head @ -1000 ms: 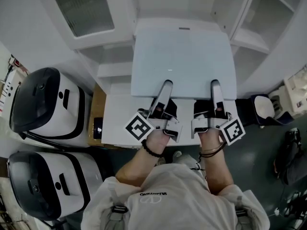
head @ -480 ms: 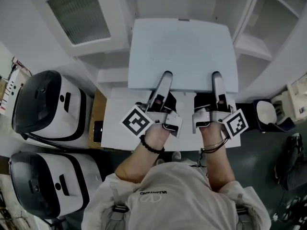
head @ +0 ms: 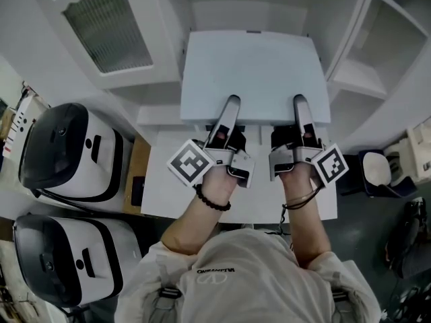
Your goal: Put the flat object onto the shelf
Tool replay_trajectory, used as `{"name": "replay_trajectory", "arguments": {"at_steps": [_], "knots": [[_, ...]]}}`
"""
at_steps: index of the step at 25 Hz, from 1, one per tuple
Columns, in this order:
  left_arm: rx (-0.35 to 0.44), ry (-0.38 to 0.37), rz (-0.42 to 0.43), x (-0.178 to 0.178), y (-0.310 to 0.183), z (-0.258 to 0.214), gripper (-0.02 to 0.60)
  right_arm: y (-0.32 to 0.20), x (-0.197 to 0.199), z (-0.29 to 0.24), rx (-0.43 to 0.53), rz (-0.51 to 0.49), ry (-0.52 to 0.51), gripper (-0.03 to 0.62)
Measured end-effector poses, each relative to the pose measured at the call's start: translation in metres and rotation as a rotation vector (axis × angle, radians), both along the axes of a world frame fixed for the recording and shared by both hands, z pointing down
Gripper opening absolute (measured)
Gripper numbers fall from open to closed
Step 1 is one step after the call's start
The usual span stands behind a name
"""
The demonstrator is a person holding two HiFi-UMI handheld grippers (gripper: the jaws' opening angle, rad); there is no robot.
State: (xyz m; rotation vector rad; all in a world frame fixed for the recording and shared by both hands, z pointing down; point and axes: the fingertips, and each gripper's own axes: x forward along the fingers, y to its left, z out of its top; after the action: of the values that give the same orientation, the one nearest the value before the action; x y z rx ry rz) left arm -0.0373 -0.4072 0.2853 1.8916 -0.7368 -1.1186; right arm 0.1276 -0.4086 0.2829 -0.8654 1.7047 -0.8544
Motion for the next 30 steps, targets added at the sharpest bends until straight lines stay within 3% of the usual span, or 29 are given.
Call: {"name": "replay_trajectory", "arguments": {"at_steps": [30], "knots": [[-0.047,-0.039,-0.063,0.004,-0.074,-0.011,0.33,-0.078,0.004,-0.01,-0.135,-0.048,0.034,0.345]]}}
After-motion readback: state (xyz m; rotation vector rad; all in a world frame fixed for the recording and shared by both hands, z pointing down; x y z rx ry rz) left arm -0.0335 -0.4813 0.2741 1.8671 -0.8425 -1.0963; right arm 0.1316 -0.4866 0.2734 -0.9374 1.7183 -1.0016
